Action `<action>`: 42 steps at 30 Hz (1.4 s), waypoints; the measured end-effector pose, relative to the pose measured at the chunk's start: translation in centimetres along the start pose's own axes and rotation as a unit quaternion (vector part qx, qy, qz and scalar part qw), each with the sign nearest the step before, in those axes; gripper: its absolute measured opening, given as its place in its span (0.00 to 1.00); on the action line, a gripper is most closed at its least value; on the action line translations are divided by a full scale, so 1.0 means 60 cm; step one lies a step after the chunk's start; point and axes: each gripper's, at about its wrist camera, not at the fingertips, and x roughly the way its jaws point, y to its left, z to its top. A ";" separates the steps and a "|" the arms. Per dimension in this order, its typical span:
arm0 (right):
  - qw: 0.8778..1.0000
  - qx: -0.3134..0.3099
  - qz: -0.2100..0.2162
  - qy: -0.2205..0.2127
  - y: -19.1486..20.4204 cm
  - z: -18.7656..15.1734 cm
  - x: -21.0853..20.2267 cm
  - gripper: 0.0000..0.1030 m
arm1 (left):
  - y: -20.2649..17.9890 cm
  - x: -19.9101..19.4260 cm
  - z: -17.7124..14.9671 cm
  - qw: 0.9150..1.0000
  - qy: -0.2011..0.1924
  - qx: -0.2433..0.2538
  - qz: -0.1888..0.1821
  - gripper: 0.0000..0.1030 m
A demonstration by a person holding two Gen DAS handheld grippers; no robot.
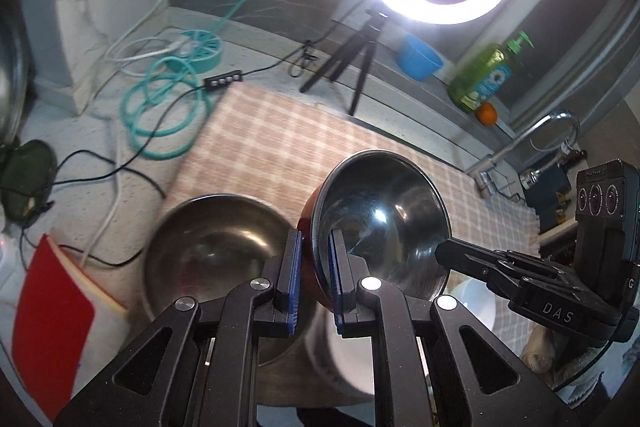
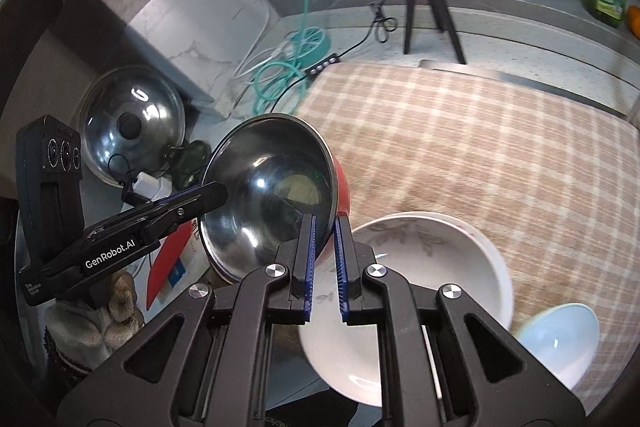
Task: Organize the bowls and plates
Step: 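Lift the red-sided bowl with the left gripper and carry it over the large steel bowl, then lower the red-sided bowl into the large steel bowl and open the left gripper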
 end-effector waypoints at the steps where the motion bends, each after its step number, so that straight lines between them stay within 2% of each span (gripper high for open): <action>1: 1.000 -0.002 0.004 0.004 0.006 0.001 0.007 0.09 | 0.012 -0.004 -0.001 1.000 -0.001 -0.008 0.002 0.11; 11: 0.999 -0.025 0.009 0.046 0.054 -0.003 0.085 0.09 | 0.085 -0.008 -0.020 0.998 0.007 -0.045 0.032 0.11; 19: 0.996 -0.038 -0.015 0.073 0.065 -0.013 0.137 0.09 | 0.116 0.023 -0.036 0.997 0.035 -0.035 0.065 0.11; 30: 0.992 -0.060 -0.047 0.100 0.070 -0.022 0.180 0.10 | 0.129 0.047 -0.049 0.994 0.061 -0.015 0.092 0.11; 42: 0.990 -0.073 -0.064 0.101 0.078 -0.021 0.182 0.12 | 0.120 0.056 -0.046 0.991 0.070 0.010 0.113 0.11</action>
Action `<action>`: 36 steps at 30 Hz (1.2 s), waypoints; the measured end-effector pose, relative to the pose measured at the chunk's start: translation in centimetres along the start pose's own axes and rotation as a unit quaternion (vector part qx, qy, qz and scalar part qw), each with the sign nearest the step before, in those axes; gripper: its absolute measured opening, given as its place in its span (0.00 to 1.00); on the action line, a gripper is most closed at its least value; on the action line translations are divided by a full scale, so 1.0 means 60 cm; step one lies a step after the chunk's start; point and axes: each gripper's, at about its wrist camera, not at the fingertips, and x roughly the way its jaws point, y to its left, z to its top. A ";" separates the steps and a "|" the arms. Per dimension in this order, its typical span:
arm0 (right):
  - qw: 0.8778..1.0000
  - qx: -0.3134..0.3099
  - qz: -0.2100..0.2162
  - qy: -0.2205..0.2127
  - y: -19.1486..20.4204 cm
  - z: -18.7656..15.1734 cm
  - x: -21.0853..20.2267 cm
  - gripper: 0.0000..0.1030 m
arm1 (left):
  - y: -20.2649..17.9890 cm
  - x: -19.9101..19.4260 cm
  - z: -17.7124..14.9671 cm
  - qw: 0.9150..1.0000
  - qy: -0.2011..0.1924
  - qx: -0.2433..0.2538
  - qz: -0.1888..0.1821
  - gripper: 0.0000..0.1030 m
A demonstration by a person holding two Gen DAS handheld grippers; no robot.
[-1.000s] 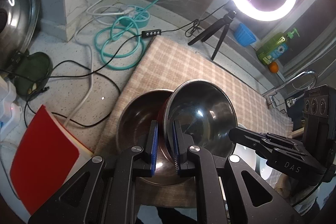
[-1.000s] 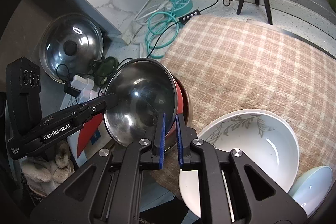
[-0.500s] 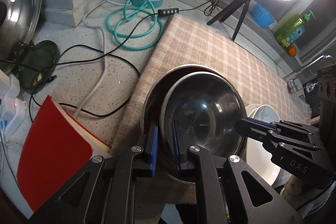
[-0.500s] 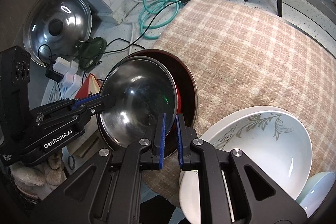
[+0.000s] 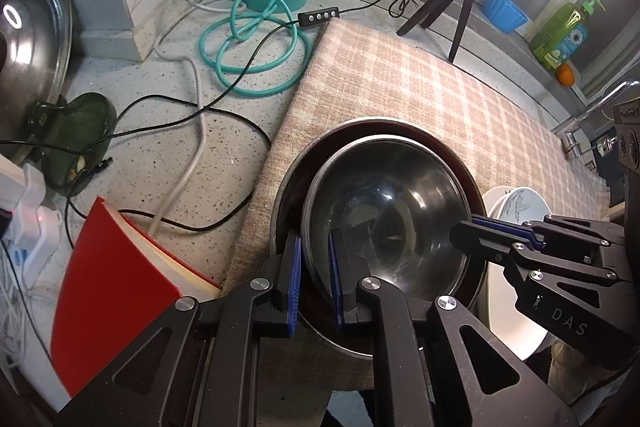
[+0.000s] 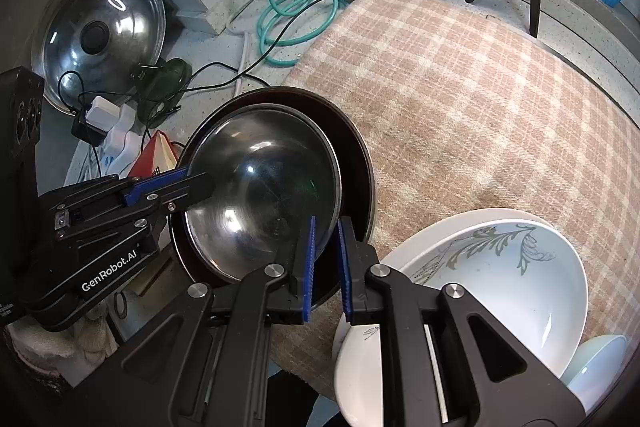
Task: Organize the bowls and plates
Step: 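Lower the red-sided bowl into the large steel bowl and open the left gripper, then withdraw the left gripper and move it toward the small white bowl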
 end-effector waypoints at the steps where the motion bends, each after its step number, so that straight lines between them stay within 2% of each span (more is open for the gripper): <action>1: 1.000 -0.001 -0.001 -0.001 0.000 0.001 0.000 0.13 | -0.001 0.000 0.000 1.000 0.000 0.002 0.004 0.12; 4: 1.000 -0.003 -0.002 -0.003 0.003 0.002 0.000 0.17 | -0.004 0.000 0.001 1.000 0.000 0.005 0.005 0.13; 6: 1.000 -0.006 0.006 -0.001 0.005 0.003 0.001 0.26 | -0.004 0.000 0.001 1.000 -0.001 0.004 0.007 0.13; 8: 1.000 -0.004 0.017 0.001 0.007 0.005 0.001 0.42 | -0.004 -0.001 0.002 1.000 -0.002 0.002 0.005 0.13; 11: 1.000 -0.006 0.021 -0.008 0.013 0.007 -0.005 0.48 | -0.005 -0.006 0.003 1.000 -0.005 0.001 0.005 0.13; 14: 1.000 -0.009 0.019 -0.015 0.014 0.008 -0.015 0.50 | -0.002 -0.012 0.006 1.000 -0.008 -0.002 0.004 0.13; 16: 1.000 -0.007 0.020 -0.022 0.012 0.009 -0.025 0.50 | 0.000 -0.016 0.007 1.000 -0.013 -0.005 0.006 0.17; 22: 0.998 0.003 0.035 -0.052 -0.006 0.009 -0.070 0.51 | -0.001 -0.033 0.007 1.000 -0.024 -0.015 -0.001 0.17; 23: 0.998 0.003 0.035 -0.056 -0.009 0.009 -0.077 0.53 | -0.003 -0.037 0.007 1.000 -0.027 -0.014 -0.002 0.19; 24: 0.997 0.004 0.035 -0.062 -0.013 0.008 -0.086 0.56 | -0.005 -0.042 0.007 0.999 -0.029 -0.013 -0.002 0.26; 25: 0.997 0.005 0.035 -0.069 -0.017 0.007 -0.095 0.59 | -0.010 -0.049 0.007 0.999 -0.034 -0.008 0.000 0.28; 28: 0.996 0.004 0.024 -0.085 -0.030 0.000 -0.122 0.59 | -0.026 -0.066 0.008 0.999 -0.050 0.005 0.003 0.31; 30: 0.995 0.006 0.015 -0.095 -0.040 -0.008 -0.139 0.61 | -0.041 -0.079 0.007 0.998 -0.061 0.016 0.003 0.43; 32: 0.994 0.008 0.005 -0.111 -0.055 -0.021 -0.159 0.78 | -0.063 -0.095 0.004 0.997 -0.076 0.032 0.005 0.47; 36: 0.990 0.003 -0.021 -0.139 -0.080 -0.049 -0.200 0.80 | -0.102 -0.115 -0.002 0.994 -0.095 0.056 0.001 0.56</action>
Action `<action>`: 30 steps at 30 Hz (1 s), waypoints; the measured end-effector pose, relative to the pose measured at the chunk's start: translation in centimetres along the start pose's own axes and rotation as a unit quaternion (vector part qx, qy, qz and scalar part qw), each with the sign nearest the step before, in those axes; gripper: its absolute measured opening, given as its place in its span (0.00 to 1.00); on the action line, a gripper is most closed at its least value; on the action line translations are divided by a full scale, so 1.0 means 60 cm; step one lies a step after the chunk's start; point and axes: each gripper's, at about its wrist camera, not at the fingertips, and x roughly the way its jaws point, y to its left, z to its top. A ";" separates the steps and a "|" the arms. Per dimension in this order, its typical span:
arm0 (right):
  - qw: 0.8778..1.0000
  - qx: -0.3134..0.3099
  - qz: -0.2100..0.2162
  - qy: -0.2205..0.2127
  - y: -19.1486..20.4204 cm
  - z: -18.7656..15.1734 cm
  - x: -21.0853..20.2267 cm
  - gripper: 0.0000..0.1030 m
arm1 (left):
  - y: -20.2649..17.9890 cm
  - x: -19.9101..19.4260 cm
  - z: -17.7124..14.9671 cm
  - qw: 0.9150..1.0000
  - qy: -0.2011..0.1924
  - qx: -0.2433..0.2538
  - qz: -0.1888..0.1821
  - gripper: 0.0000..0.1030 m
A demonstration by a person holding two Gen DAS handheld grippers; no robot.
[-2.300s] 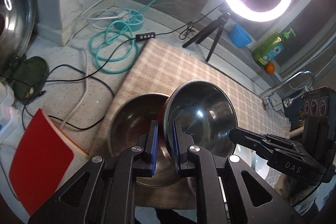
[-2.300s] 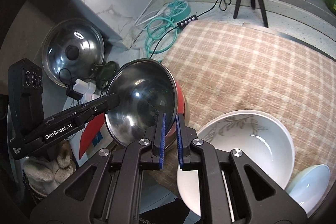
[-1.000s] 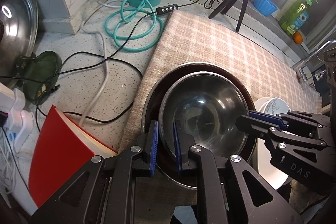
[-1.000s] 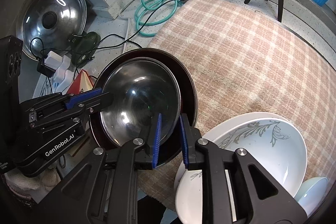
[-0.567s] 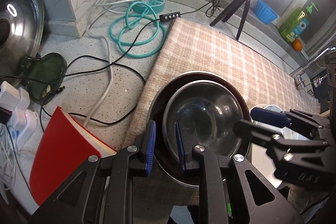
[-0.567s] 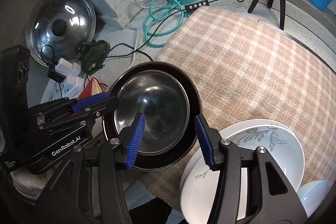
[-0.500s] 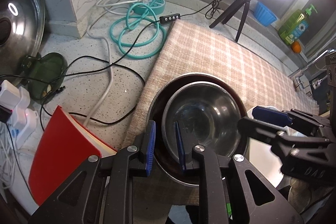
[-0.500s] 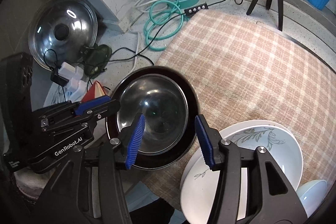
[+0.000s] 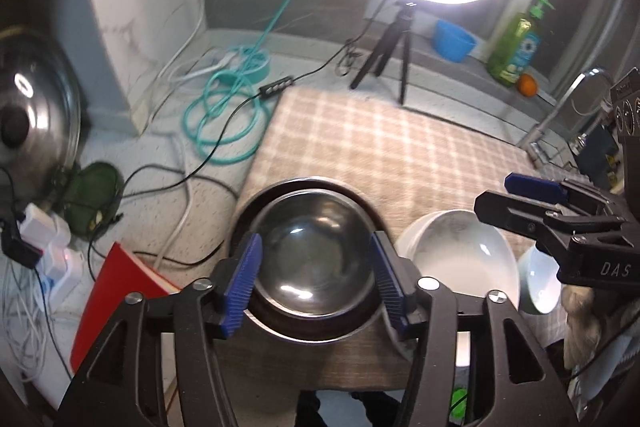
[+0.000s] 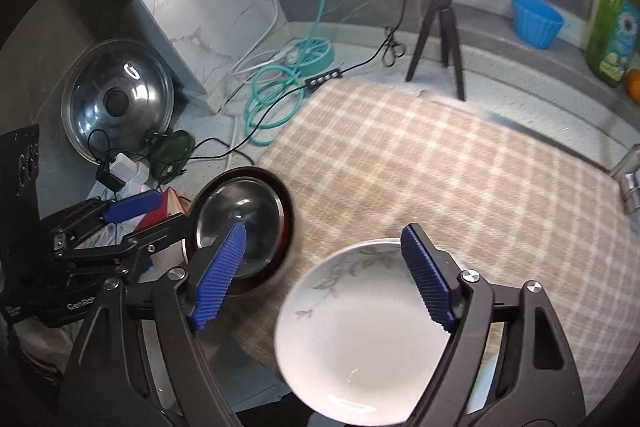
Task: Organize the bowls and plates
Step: 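Withdraw the left gripper and move it toward the small white bowl, then close the left gripper on the rim of the small white bowl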
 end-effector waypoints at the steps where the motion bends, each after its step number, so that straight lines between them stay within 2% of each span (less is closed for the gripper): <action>1: 1.000 0.002 -0.001 -0.004 -0.009 -0.005 -0.011 0.80 | -0.010 -0.004 0.000 1.000 -0.004 0.007 0.000 0.56; 4: 1.000 0.018 0.000 -0.014 -0.042 -0.017 -0.039 0.84 | -0.040 -0.012 -0.001 1.000 -0.012 0.018 -0.009 0.56; 11: 0.997 0.049 -0.045 -0.046 -0.120 -0.060 -0.103 0.84 | -0.097 -0.007 -0.009 0.999 -0.007 0.038 -0.038 0.56; 16: 0.994 0.084 -0.054 -0.049 -0.185 -0.100 -0.135 0.84 | -0.138 0.005 -0.018 0.997 0.004 0.046 -0.065 0.56; 23: 0.979 0.160 -0.086 -0.095 -0.263 -0.168 -0.183 0.84 | -0.209 0.034 -0.039 0.991 0.035 0.079 -0.105 0.56; 28: 0.974 0.182 -0.108 -0.083 -0.298 -0.209 -0.197 0.84 | -0.255 0.054 -0.058 0.984 0.062 0.090 -0.142 0.56; 30: 0.972 0.178 -0.136 -0.066 -0.308 -0.222 -0.195 0.84 | -0.276 0.063 -0.065 0.981 0.071 0.101 -0.152 0.56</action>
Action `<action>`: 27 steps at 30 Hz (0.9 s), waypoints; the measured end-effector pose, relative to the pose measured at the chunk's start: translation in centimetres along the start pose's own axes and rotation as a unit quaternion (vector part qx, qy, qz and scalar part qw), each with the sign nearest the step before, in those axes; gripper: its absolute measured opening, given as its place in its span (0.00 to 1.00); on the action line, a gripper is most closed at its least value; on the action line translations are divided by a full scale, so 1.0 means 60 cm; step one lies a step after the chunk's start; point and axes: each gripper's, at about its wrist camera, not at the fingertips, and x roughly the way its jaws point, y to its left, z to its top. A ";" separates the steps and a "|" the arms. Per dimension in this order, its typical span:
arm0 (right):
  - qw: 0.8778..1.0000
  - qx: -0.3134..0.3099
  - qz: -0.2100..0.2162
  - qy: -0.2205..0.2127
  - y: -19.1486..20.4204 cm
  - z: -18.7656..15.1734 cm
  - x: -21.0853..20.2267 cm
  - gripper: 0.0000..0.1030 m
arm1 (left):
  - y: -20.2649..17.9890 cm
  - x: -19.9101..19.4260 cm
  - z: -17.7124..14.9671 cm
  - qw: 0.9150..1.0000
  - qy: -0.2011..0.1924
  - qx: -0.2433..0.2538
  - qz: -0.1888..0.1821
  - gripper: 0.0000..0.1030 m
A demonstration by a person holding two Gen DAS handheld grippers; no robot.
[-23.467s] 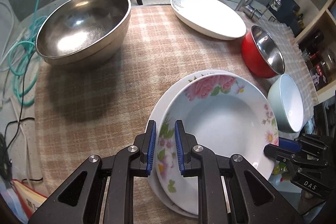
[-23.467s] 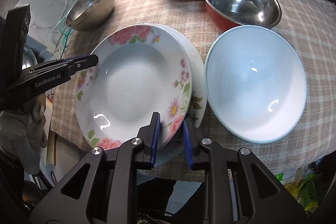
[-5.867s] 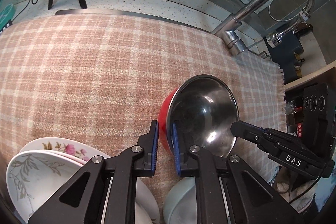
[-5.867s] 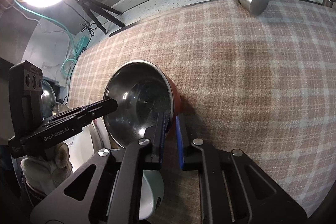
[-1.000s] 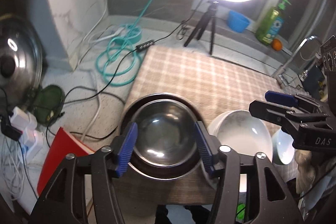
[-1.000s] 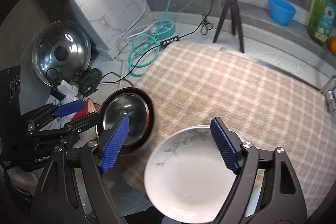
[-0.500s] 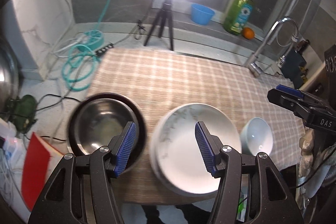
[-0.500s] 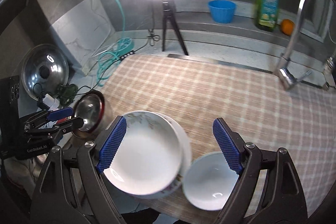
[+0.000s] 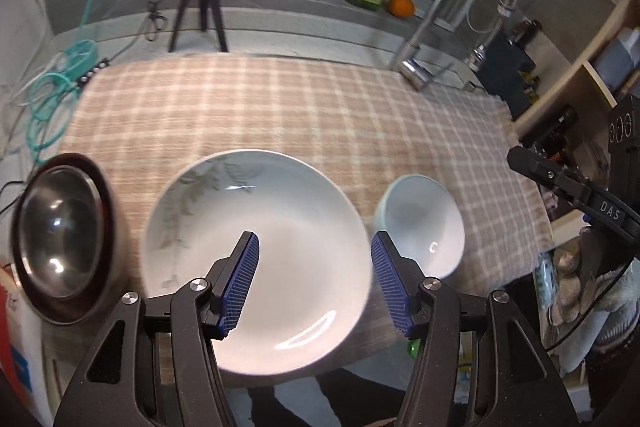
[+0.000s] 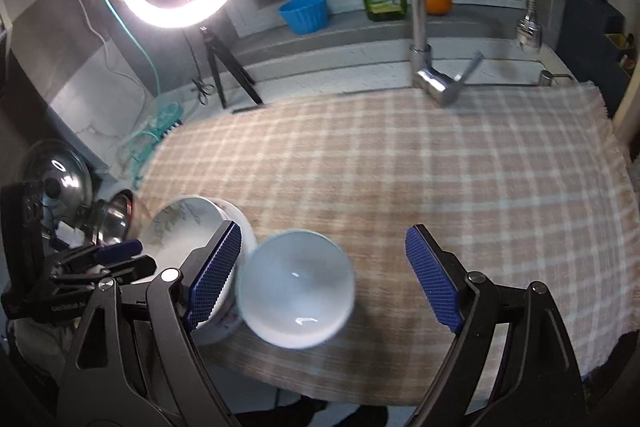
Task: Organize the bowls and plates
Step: 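Close the left gripper on the rim of the small white bowl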
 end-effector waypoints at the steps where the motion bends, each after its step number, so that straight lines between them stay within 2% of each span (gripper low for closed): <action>1: 1.000 -0.007 -0.024 0.005 -0.007 -0.005 0.001 0.84 | -0.008 0.006 -0.001 1.000 0.005 0.005 -0.004 0.56; 3: 0.998 -0.012 -0.053 0.014 -0.022 -0.014 0.006 0.84 | -0.025 0.015 -0.001 1.000 0.010 0.013 -0.012 0.54; 7: 0.998 0.016 -0.053 0.031 -0.056 -0.033 0.013 0.84 | -0.063 0.030 -0.007 0.998 0.024 0.038 -0.033 0.50; 9: 0.998 0.029 -0.038 0.040 -0.065 -0.039 0.017 0.84 | -0.073 0.040 -0.008 0.998 0.034 0.044 -0.043 0.40; 10: 0.998 0.033 -0.030 0.043 -0.067 -0.043 0.018 0.81 | -0.079 0.047 -0.009 0.997 0.041 0.045 -0.049 0.37; 12: 0.998 0.043 -0.007 0.054 -0.071 -0.048 0.024 0.75 | -0.083 0.057 -0.012 0.996 0.050 0.044 -0.055 0.23; 14: 0.996 0.049 0.021 0.069 -0.069 -0.054 0.033 0.56 | -0.082 0.067 -0.013 0.996 0.057 0.038 -0.057 0.22; 16: 0.994 0.053 0.039 0.084 -0.068 -0.060 0.044 0.48 | -0.082 0.073 -0.012 0.996 0.061 0.035 -0.057 0.19; 18: 0.993 0.052 0.054 0.090 -0.064 -0.066 0.051 0.44 | -0.082 0.079 -0.010 0.996 0.063 0.035 -0.050 0.19; 20: 0.992 0.050 0.068 0.097 -0.060 -0.069 0.057 0.37 | -0.084 0.084 -0.007 0.996 0.064 0.036 -0.041 0.19; 27: 0.987 0.059 0.092 0.115 -0.063 -0.073 0.078 0.28 | -0.090 0.103 0.000 0.997 0.067 0.035 -0.027 0.19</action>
